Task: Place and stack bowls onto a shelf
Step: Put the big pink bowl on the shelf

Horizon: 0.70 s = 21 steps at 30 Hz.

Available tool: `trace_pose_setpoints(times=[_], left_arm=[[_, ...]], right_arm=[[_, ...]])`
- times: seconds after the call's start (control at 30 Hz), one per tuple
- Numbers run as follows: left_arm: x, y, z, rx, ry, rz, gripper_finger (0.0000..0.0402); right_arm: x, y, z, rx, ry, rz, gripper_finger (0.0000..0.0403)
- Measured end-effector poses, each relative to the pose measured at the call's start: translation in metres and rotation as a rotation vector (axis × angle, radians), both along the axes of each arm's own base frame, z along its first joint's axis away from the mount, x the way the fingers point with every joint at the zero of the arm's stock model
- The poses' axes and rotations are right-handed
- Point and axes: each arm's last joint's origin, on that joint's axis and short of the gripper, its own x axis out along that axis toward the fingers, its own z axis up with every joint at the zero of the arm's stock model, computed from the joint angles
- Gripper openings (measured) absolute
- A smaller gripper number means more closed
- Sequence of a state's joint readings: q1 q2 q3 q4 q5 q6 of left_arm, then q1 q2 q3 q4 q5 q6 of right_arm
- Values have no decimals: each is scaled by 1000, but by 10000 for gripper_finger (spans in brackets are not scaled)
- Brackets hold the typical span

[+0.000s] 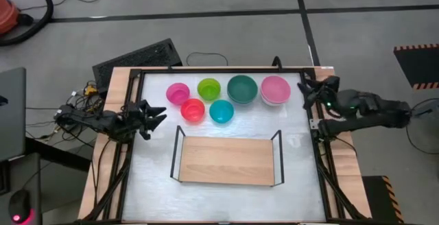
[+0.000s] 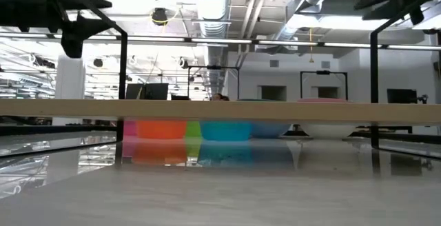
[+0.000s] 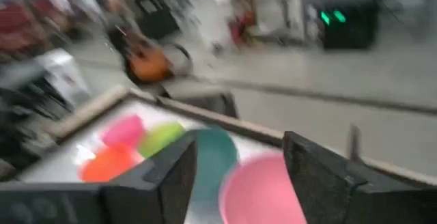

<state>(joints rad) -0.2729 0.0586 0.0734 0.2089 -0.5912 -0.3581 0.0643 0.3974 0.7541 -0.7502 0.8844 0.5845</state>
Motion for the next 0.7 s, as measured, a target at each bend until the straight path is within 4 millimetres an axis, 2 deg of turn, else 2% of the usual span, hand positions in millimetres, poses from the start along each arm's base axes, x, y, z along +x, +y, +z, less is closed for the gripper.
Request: trace_pose_setpoints(times=[0.13,0.27,0.33,0.4,0.53,0.7], left_arm=[[0,-1,0,-106,-36,-41,278],[0,0,-1,-182,-49,-46,311],[0,0,-2,-209,-54,-51,315],[1,-1,-2,-211,-51,-71,315],[1,-2,-5,-201,-20,-106,316],[2,-2,-6,-185,3,-102,316]], right_arm=[[16,-5,-4,161,142,-129,266],[36,-16,-11,351,283,-238,261],[51,-23,-17,418,408,-147,261],[66,-28,-24,457,535,21,261],[91,-39,-39,464,702,243,261],[107,-59,-31,452,767,355,260]])
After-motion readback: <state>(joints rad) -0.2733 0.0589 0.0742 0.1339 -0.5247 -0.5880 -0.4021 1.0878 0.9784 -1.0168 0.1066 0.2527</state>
